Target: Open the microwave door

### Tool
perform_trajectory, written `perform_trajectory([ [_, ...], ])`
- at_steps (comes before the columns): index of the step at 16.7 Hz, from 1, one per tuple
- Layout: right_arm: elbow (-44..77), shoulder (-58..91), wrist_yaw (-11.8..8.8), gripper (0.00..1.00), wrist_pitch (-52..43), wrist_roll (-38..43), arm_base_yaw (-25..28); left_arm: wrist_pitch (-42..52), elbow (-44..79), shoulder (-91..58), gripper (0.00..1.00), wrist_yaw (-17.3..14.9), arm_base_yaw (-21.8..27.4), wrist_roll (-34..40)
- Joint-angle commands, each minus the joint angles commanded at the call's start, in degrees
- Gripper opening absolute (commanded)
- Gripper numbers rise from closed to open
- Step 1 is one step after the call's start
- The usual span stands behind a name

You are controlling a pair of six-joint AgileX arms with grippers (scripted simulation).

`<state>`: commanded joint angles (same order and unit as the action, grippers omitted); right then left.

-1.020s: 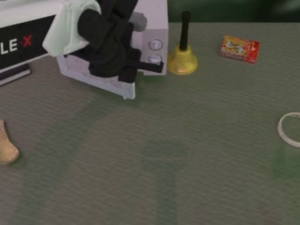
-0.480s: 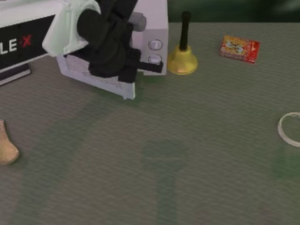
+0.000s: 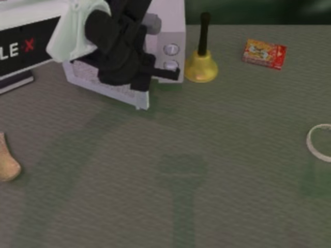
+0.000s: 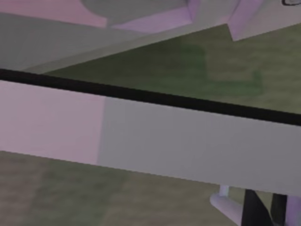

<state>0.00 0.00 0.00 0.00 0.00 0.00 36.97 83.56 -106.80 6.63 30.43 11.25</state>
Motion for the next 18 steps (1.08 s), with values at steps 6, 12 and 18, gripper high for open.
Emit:
perform_trajectory([
  [6, 0.0, 0.0, 0.0, 1.0, 0.0, 0.0, 0.0, -0.8, -2.7, 1.9, 0.0, -1.9, -0.7, -2.9],
  [12, 0.0, 0.0, 0.0, 1.0, 0.0, 0.0, 0.0, -1.9, -5.9, 4.6, 0.0, -4.2, -2.0, -7.4],
  [18, 0.0, 0.0, 0.0, 1.0, 0.0, 0.0, 0.0, -1.9, -5.9, 4.6, 0.0, -4.2, -2.0, -7.4],
])
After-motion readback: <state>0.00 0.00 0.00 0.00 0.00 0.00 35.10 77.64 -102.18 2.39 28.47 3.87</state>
